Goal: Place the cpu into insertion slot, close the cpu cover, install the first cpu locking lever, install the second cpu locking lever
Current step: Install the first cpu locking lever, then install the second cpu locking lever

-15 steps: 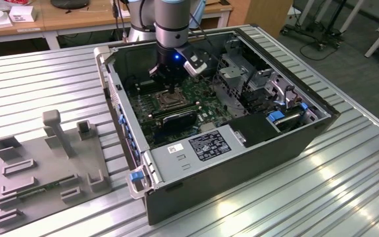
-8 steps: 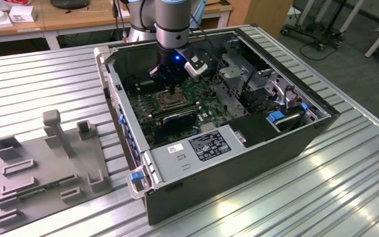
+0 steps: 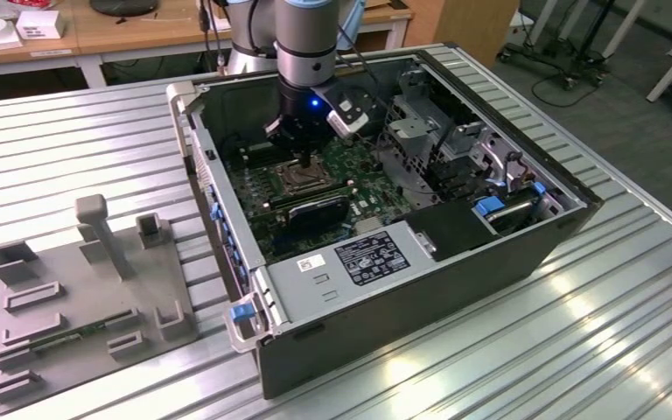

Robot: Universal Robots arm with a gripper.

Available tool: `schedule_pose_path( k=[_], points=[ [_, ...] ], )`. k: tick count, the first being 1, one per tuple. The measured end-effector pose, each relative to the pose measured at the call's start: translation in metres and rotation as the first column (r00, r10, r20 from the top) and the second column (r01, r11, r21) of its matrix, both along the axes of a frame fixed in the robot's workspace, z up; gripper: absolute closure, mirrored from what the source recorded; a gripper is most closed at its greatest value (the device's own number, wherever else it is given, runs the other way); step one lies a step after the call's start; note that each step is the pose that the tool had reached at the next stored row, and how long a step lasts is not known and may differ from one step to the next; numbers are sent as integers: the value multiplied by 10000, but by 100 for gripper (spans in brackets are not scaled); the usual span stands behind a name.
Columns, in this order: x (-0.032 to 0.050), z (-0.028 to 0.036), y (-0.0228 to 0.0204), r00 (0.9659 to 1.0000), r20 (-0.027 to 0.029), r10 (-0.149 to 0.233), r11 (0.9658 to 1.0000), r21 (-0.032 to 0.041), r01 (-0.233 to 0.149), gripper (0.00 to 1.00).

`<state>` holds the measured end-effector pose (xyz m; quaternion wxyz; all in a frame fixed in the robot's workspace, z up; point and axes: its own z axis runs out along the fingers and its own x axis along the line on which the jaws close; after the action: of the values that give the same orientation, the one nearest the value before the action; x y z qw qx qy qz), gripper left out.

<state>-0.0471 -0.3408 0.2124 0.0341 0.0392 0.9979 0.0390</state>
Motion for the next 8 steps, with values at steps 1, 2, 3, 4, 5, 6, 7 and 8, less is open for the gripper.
schedule_pose_path(
  k=[1, 2, 3, 4, 5, 6, 7, 8],
  points=[
    [0, -4, 0, 10000, 0, 0, 10000, 0, 0, 90],
    [0, -4, 0, 10000, 0, 0, 10000, 0, 0, 90],
    [0, -4, 0, 10000, 0, 0, 10000, 0, 0, 90],
    [0, -6, 0, 10000, 0, 0, 10000, 0, 0, 90],
    [0, -6, 0, 10000, 0, 0, 10000, 0, 0, 90],
    [0, -14, -1, 10000, -1, 0, 10000, 0, 0, 90],
    [0, -23, -1, 10000, 0, 0, 10000, 0, 0, 90],
    [0, -23, -1, 10000, -1, 0, 10000, -1, 0, 90]
  ],
)
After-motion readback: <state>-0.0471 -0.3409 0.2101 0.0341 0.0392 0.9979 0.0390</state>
